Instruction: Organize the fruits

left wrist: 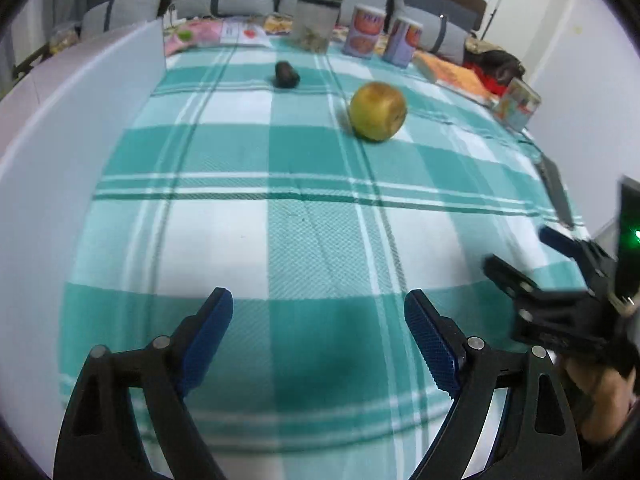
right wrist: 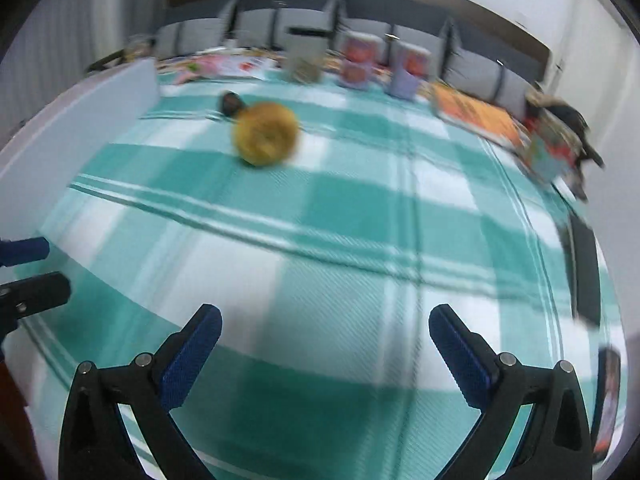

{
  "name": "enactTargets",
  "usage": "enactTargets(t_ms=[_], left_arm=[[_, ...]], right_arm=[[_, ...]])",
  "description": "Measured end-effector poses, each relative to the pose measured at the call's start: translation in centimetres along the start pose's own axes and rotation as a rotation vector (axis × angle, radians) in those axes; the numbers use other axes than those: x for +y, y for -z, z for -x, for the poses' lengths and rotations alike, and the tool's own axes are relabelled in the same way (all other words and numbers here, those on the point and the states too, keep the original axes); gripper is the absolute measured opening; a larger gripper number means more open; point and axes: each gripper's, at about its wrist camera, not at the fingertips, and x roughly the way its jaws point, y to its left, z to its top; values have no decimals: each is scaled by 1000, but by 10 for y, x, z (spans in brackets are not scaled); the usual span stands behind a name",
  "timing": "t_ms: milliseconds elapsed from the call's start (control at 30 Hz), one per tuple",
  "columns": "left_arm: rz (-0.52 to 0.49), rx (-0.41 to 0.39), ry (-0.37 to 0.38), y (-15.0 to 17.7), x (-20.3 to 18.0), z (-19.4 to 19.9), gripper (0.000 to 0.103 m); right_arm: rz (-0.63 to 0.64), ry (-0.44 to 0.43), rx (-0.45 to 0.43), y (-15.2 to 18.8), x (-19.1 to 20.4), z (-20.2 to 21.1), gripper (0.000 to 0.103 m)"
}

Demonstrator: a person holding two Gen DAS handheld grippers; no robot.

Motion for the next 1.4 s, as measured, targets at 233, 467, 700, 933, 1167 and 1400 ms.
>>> enactTargets(t_ms=[233,467,700,933,1167,1400], left_arm=[[-13,-26,-112,-9,9,-28,89],[-79,-70,-173,-3,6,-35,97],[-79,-70,-173,-3,6,-35,97],[-79,-70,-173,-3,6,-35,97],[-79,-70,-173,-3,6,-35,97],[-79,-70,-173,-3,6,-36,97]], right_arm=[[-39,-12,24,18,2,-10,103],[-97,-54,35,20,-9,-20,103],[-97,-50,34,22,-8,-20,103],[-98,-50,34,22,-8,-20,103],[-99,-49,34,22,-8,-20,103],[-60,-92,123,6,-11,-27,103]])
